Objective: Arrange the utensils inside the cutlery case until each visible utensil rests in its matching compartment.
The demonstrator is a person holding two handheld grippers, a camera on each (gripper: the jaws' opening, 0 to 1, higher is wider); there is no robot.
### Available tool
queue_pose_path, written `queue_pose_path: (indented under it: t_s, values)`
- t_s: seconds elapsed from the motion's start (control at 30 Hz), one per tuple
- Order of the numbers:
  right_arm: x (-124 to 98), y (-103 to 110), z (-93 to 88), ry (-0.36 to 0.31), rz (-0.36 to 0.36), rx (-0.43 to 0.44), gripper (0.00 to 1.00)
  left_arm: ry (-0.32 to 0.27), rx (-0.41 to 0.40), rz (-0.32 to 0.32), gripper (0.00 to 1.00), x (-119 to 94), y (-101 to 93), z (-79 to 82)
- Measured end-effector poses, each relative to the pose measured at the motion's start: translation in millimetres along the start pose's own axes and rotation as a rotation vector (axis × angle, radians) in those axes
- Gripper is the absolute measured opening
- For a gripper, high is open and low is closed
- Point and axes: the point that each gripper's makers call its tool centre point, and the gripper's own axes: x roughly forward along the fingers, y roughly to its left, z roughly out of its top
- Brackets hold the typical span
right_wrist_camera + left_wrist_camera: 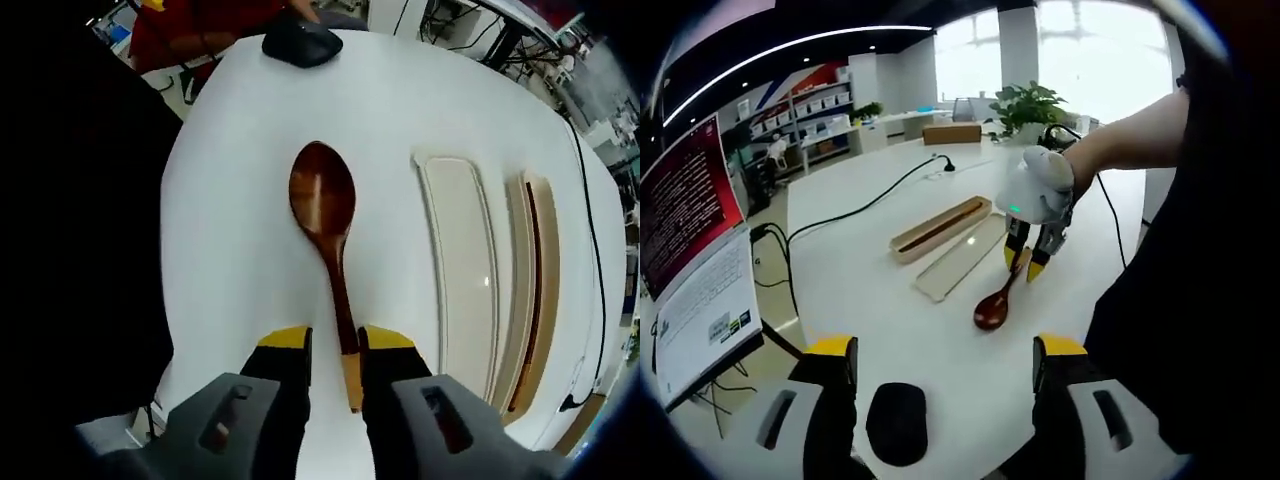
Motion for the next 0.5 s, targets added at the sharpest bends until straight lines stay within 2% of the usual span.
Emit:
queue_pose_path:
  t_s: [0.43,0.5]
  values:
    - [1.2,-2.2,2.3,0.005,0.011,-0.012,0.14,0.003,0.0,0.0,0.73,-1.4,-0.2,1.9]
    - [1.2,-1.9,3.2,0.001,0.012,-0.036,0.14,0.001,0.0,-0.003,0.73,-0.9,-1.1,2.1]
